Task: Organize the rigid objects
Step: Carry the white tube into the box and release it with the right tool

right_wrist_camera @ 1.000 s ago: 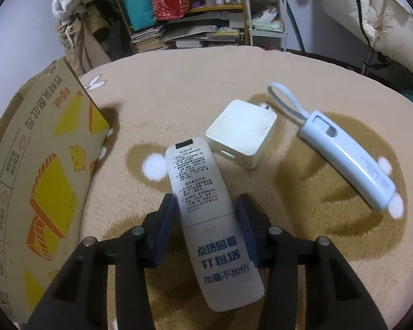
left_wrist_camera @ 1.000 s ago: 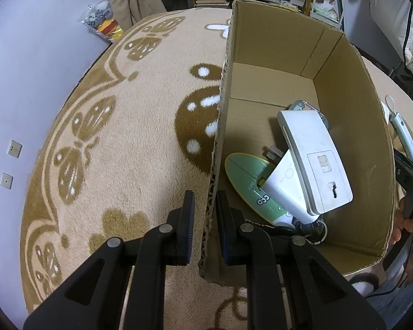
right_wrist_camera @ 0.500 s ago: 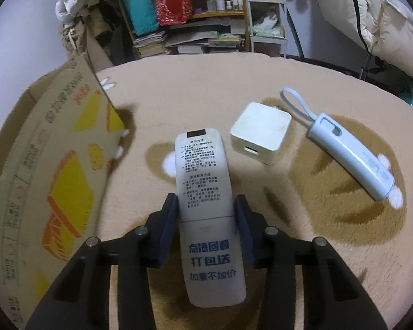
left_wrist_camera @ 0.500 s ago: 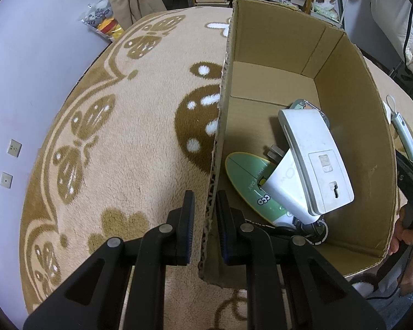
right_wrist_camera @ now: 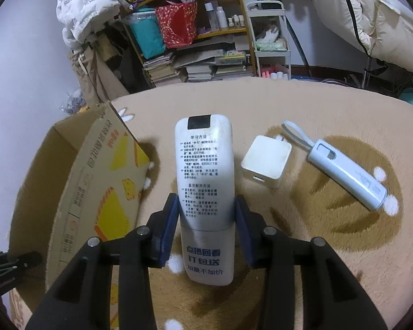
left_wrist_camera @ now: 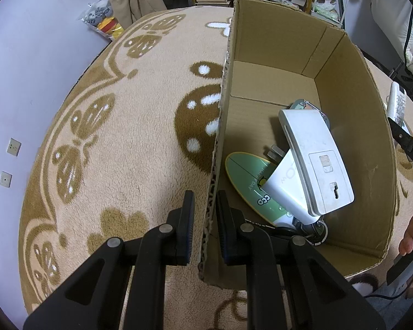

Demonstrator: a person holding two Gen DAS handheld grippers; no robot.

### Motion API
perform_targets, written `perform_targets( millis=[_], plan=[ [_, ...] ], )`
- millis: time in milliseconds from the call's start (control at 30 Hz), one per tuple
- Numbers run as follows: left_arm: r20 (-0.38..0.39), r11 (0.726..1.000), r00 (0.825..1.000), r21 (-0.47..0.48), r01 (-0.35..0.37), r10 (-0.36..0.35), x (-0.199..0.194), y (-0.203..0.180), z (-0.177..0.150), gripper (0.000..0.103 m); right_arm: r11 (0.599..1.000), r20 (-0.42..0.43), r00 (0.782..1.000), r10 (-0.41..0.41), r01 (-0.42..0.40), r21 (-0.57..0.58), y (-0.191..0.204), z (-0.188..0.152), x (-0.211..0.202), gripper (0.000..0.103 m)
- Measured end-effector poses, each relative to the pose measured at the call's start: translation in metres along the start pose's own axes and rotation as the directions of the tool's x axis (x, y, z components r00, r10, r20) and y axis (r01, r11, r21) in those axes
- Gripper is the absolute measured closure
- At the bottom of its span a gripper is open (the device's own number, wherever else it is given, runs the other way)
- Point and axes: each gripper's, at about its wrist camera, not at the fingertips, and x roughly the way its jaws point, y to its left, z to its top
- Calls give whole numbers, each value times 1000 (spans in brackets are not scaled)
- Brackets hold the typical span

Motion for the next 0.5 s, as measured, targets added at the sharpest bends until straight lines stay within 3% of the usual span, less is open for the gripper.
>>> perform_targets(
  millis=[500],
  plan=[
    [0,1000,1000,0,-1,1,0,0,0,87,999,37,998,42,-41,-20,10,5,-18,62]
  ],
)
